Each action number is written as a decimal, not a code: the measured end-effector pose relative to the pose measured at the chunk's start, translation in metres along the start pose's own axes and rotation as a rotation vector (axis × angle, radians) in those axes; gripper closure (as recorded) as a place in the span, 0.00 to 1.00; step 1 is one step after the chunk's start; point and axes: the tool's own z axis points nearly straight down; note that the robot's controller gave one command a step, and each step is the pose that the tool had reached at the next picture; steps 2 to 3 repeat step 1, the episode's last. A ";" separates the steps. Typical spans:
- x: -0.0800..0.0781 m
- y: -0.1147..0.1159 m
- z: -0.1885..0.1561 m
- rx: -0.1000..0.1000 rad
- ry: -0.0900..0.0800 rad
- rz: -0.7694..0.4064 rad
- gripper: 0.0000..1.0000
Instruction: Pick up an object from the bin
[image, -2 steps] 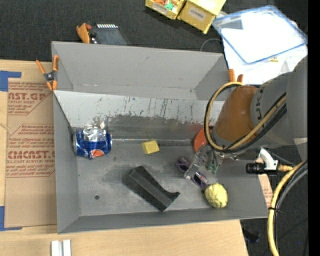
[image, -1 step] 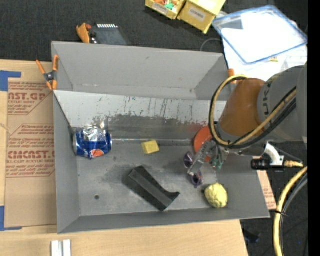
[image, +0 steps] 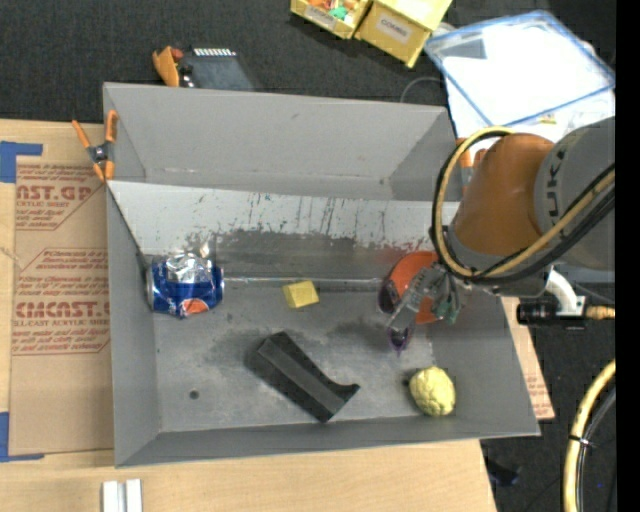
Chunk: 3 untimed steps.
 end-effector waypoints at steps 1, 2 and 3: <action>0.000 0.001 -0.022 -0.002 -0.002 -0.001 1.00; 0.000 0.001 -0.022 -0.002 -0.002 -0.001 1.00; 0.000 0.001 -0.022 -0.002 -0.002 -0.001 1.00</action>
Offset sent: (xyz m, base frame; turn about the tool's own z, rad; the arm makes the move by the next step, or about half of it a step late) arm 0.0010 0.0001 0.0226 -0.0008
